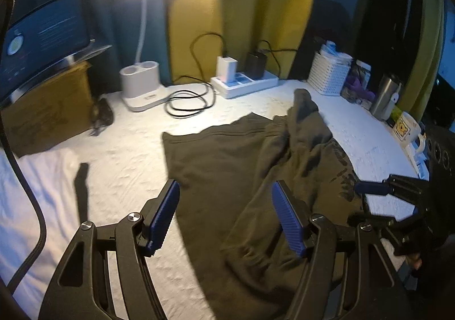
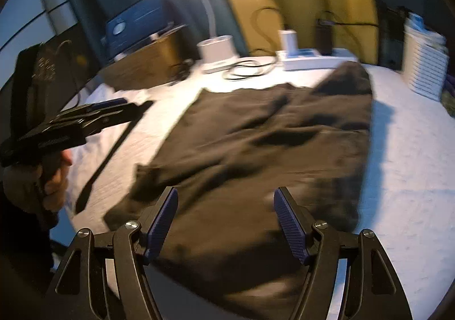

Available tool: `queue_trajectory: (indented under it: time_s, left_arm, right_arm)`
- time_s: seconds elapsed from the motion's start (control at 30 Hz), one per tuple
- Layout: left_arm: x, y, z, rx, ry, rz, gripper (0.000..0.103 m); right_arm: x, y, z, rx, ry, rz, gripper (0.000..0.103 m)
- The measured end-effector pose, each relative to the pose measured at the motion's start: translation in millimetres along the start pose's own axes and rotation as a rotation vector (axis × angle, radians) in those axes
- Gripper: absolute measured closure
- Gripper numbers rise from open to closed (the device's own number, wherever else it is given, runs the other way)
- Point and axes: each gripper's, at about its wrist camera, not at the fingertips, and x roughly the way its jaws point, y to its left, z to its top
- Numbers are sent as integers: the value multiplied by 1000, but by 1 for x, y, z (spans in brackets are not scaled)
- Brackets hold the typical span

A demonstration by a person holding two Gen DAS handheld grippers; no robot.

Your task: Fold small clothes

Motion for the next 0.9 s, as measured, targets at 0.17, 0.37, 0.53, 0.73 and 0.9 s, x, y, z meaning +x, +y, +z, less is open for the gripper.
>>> queue_trajectory:
  time_s: [0.17, 0.37, 0.53, 0.73, 0.9]
  left_arm:
    - [29, -17, 13, 17, 58, -25, 36]
    - [61, -40, 25, 110, 106, -23, 36]
    - [90, -60, 29, 254, 124, 41, 36]
    - [105, -69, 18, 327, 235, 22, 36]
    - [108, -83, 4, 394, 289, -1, 36]
  right_arm:
    - [-1, -40, 1, 59, -8, -61, 31]
    - [-1, -75, 1, 120, -9, -81, 31]
    - [0, -95, 6, 157, -22, -87, 31]
    - [0, -115, 9, 187, -29, -90, 31]
    - [6, -118, 8, 191, -24, -82, 31]
